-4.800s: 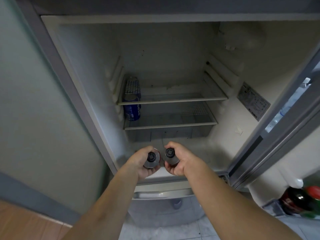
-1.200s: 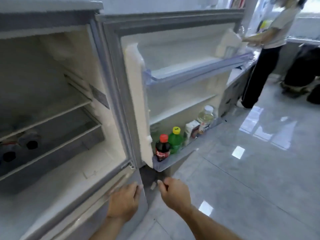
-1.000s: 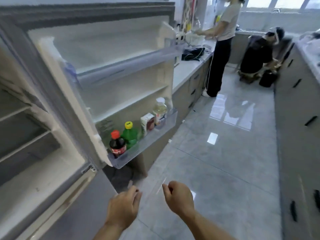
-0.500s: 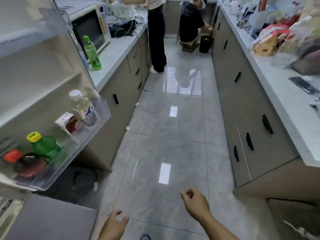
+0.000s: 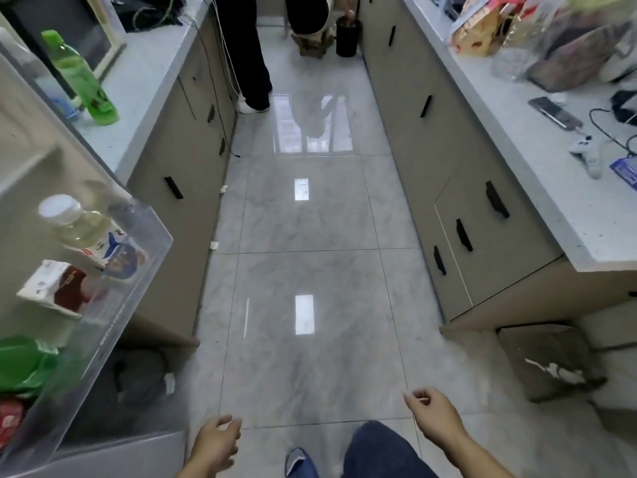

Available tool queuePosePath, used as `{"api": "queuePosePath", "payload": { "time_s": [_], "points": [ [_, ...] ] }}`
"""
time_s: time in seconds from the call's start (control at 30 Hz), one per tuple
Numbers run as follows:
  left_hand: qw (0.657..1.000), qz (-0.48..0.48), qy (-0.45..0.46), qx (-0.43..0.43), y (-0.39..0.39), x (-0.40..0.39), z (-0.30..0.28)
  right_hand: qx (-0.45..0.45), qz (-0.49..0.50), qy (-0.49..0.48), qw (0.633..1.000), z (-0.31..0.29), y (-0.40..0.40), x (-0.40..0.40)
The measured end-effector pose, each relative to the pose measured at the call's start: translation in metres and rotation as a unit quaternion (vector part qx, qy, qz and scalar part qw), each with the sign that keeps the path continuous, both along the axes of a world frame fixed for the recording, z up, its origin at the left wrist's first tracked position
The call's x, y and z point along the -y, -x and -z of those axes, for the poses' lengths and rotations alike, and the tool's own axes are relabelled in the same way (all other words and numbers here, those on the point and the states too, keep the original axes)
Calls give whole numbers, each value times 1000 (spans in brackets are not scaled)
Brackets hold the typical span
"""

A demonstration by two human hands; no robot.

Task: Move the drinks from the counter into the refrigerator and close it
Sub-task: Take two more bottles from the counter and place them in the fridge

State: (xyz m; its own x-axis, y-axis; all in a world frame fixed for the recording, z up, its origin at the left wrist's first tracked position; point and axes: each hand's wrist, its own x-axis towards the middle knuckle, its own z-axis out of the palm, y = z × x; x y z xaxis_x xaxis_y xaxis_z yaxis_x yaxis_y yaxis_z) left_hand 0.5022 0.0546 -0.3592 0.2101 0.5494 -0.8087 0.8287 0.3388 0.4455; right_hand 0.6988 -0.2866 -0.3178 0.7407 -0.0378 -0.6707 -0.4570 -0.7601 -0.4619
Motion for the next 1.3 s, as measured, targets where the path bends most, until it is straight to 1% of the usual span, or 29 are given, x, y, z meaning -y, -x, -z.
{"api": "queuePosePath", "payload": {
  "time_s": [0.07,0.2,0.37,0.43,0.57,0.73,0.9,1.07,1.2,1.3],
  "points": [
    [1000,18,1,10,-23,-8,4,-9,13,12,1000,5,-4,5],
    [999,25,-14,44,-83,-21,6,-30,30,51,998,18,-26,18],
    [996,54,-36,67,-148,-36,7,-49,39,76,995,39,-83,26],
    [997,48,-44,50,-166,-45,7,-56,43,70,995,41,-118,19],
    [998,5,-51,-20,-182,-58,11,-68,34,51,996,34,-194,-6],
    [996,-50,-48,-58,-206,-74,27,-62,-35,0,997,23,-296,-70],
    [989,-115,-56,-74,-235,-82,33,-41,-113,-51,991,10,-376,-159],
    [982,-163,-47,-79,-259,-103,34,-30,-197,-84,976,-1,-432,-255],
    [976,-193,-43,-91,-281,-138,33,-39,-235,-92,967,-7,-466,-328],
    [971,-219,-28,-93,-309,-171,21,-49,-269,-77,959,-9,-487,-373]
  ]
}}
